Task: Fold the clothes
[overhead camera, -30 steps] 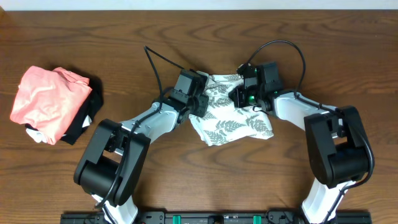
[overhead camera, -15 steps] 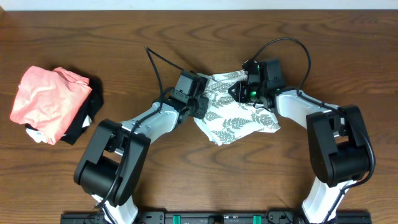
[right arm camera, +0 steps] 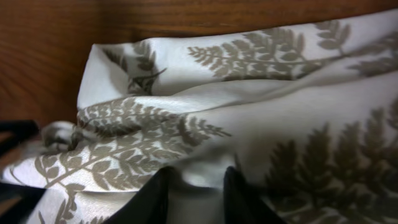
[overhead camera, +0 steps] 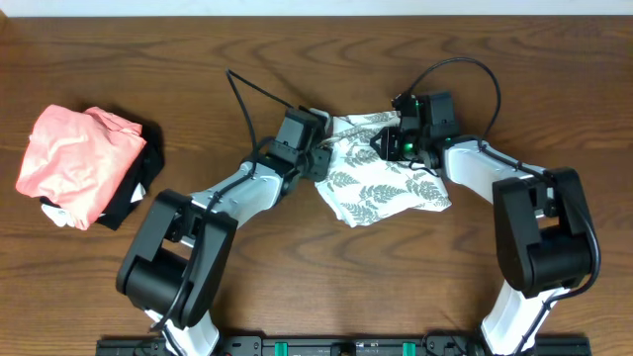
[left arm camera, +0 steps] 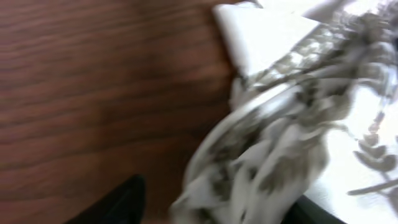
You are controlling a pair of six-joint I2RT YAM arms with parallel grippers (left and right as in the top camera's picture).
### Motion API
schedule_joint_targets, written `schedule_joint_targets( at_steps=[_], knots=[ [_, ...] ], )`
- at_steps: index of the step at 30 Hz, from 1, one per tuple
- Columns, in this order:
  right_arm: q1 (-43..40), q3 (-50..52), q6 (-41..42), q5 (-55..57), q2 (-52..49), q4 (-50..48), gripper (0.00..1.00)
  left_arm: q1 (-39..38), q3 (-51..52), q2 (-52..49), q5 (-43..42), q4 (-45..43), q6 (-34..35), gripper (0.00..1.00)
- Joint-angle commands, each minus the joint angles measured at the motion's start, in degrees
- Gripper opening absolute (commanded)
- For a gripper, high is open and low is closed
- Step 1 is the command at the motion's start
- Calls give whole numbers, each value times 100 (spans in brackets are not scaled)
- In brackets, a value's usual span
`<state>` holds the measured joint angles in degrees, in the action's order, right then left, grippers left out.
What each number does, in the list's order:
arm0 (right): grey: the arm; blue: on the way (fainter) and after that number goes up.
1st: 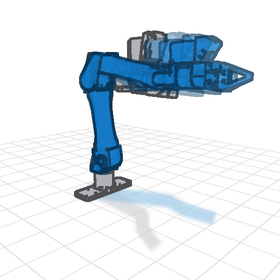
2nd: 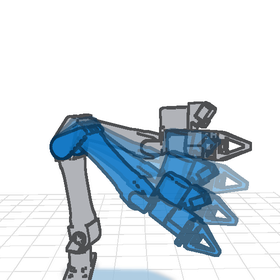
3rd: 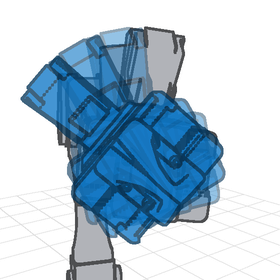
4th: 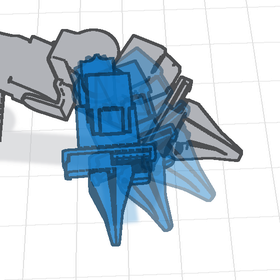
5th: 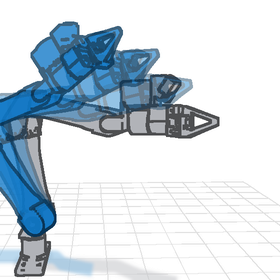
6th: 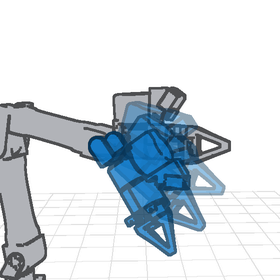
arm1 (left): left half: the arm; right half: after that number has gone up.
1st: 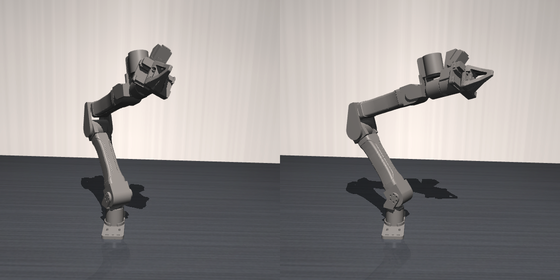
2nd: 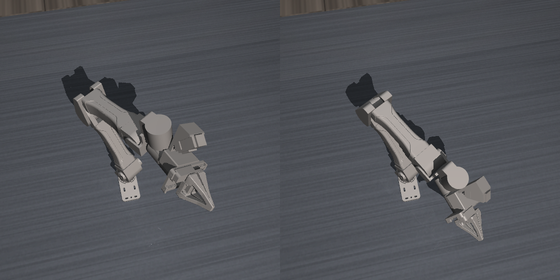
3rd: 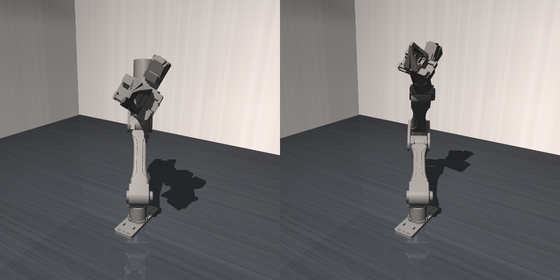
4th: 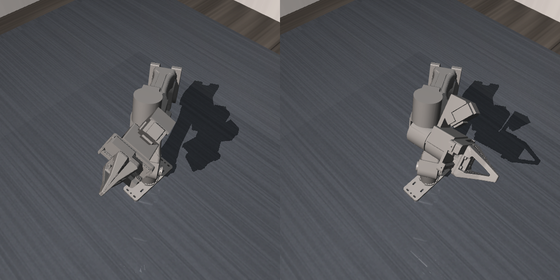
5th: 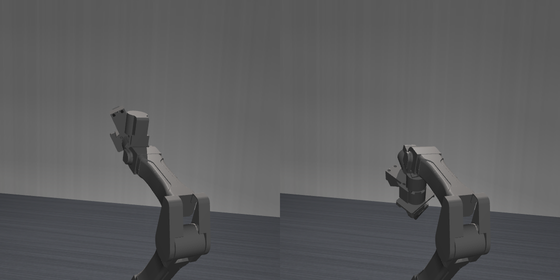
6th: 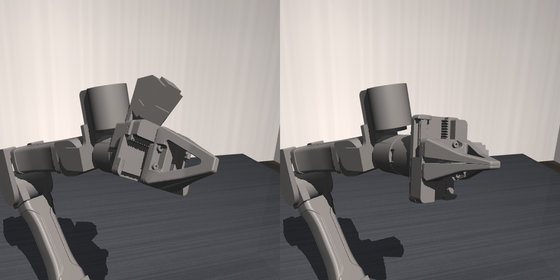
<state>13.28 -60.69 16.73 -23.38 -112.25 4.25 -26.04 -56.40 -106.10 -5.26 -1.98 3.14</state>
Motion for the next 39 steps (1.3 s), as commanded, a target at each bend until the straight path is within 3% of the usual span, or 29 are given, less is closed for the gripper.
schedule_joint_targets(
  at_steps=[1,10,15,24,33,39],
  knots=[
    [-105,282,-483,835,-13,262,32,173,-15,476,341,-28,-11,64],
    [9,232,-911,828,1587,256,35,621,-15,1119,337,481,20,66],
    [28,232,-916,831,2037,1137,37,636,-15,1141,282,1158,149,67],
    [42,232,-1759,636,2245,2776,38,636,-15,1141,-343,2050,234,67],
    [83,232,-1843,951,2245,2122,39,636,-15,1141,-369,2288,236,67],
    [81,232,-1727,1123,2245,2612,40,636,-15,1141,-800,2516,243,67]
  ],
)
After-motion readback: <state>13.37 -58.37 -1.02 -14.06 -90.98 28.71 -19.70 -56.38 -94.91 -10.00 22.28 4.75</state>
